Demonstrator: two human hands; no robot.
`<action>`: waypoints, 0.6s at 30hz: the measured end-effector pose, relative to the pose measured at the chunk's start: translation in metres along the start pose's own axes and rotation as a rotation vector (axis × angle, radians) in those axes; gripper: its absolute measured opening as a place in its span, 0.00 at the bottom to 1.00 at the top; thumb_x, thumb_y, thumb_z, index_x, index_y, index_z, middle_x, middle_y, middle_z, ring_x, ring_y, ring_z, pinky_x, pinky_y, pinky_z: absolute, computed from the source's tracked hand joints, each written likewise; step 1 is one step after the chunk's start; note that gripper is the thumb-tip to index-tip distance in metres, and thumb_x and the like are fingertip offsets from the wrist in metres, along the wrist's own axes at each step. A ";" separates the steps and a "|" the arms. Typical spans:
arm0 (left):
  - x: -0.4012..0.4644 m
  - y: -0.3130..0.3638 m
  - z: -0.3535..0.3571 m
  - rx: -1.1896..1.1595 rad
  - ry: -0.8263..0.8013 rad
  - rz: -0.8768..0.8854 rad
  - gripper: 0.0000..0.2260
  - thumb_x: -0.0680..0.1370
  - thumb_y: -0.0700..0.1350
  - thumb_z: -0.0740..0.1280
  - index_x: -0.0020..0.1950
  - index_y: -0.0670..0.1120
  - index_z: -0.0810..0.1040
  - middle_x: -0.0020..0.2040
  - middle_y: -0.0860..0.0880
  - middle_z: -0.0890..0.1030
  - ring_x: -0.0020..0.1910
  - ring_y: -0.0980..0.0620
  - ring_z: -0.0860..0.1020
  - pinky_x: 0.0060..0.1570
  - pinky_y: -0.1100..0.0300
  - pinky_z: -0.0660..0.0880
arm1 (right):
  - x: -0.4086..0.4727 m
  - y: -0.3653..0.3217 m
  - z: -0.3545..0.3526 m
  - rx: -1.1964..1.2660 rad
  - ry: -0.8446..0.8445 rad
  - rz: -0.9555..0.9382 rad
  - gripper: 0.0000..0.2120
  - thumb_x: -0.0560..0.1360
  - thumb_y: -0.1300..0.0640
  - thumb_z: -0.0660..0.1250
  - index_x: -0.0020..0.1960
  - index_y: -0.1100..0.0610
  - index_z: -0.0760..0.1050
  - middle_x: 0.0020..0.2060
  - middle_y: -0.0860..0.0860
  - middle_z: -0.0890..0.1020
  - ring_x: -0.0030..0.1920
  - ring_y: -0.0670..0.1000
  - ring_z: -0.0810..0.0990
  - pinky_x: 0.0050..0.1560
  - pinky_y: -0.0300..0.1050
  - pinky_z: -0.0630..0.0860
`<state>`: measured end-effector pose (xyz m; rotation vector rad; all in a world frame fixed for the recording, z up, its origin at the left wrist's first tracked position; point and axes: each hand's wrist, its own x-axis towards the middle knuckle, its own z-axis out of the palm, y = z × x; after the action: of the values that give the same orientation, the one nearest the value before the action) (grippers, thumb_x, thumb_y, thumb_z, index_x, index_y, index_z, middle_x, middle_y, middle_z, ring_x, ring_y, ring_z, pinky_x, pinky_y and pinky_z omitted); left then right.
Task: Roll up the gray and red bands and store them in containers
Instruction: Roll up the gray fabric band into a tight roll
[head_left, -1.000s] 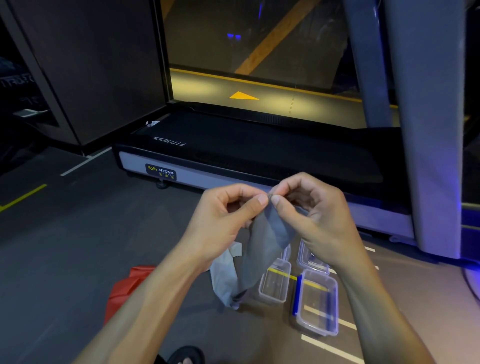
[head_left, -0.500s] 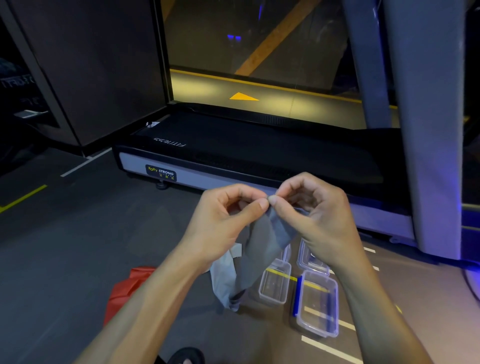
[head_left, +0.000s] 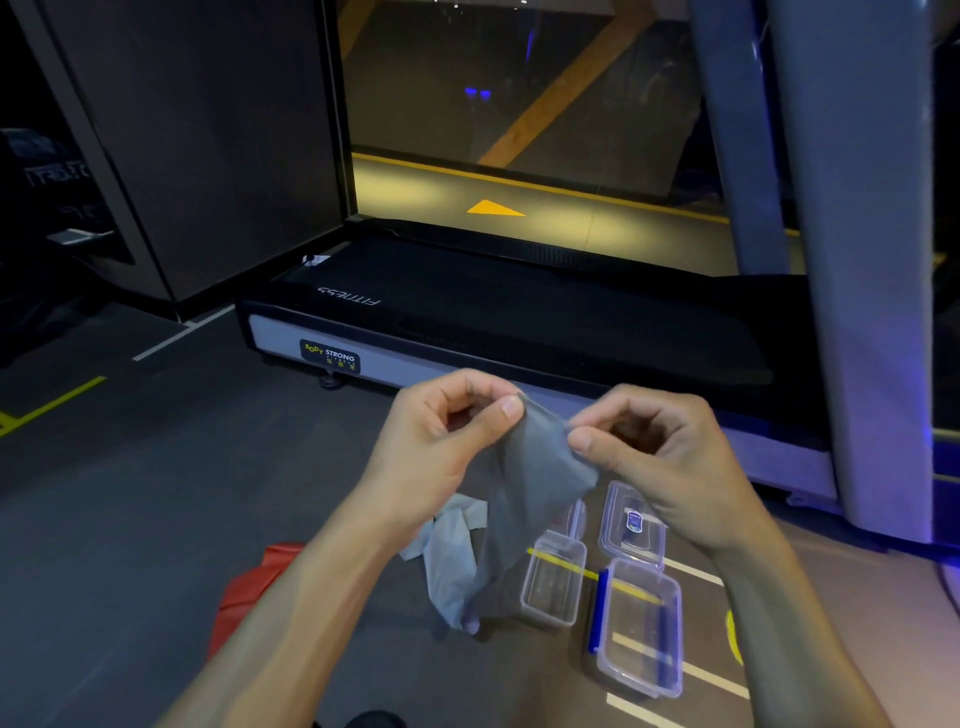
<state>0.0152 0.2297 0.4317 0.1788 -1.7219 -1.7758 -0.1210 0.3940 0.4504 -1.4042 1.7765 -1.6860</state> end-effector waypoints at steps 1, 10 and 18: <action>-0.001 0.001 -0.002 -0.008 -0.052 -0.005 0.01 0.76 0.42 0.73 0.46 0.45 0.84 0.42 0.50 0.84 0.43 0.55 0.81 0.48 0.62 0.77 | -0.001 0.001 -0.004 0.059 -0.045 0.007 0.10 0.76 0.49 0.75 0.45 0.57 0.85 0.38 0.56 0.85 0.40 0.51 0.82 0.42 0.42 0.78; -0.007 0.003 -0.003 -0.024 -0.318 -0.066 0.03 0.77 0.42 0.73 0.48 0.43 0.84 0.45 0.47 0.85 0.47 0.51 0.82 0.52 0.58 0.77 | 0.002 0.001 0.017 0.217 -0.105 -0.048 0.09 0.77 0.57 0.69 0.56 0.52 0.85 0.44 0.49 0.86 0.45 0.49 0.83 0.49 0.40 0.77; -0.006 0.002 -0.004 -0.075 -0.386 -0.144 0.02 0.76 0.40 0.71 0.48 0.44 0.83 0.41 0.53 0.84 0.42 0.58 0.81 0.46 0.67 0.75 | 0.000 0.001 0.011 0.228 -0.212 0.018 0.08 0.75 0.64 0.69 0.53 0.61 0.82 0.46 0.46 0.87 0.49 0.45 0.84 0.51 0.36 0.77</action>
<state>0.0224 0.2296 0.4307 -0.0814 -1.9412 -2.0822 -0.1126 0.3872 0.4465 -1.4024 1.4307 -1.6050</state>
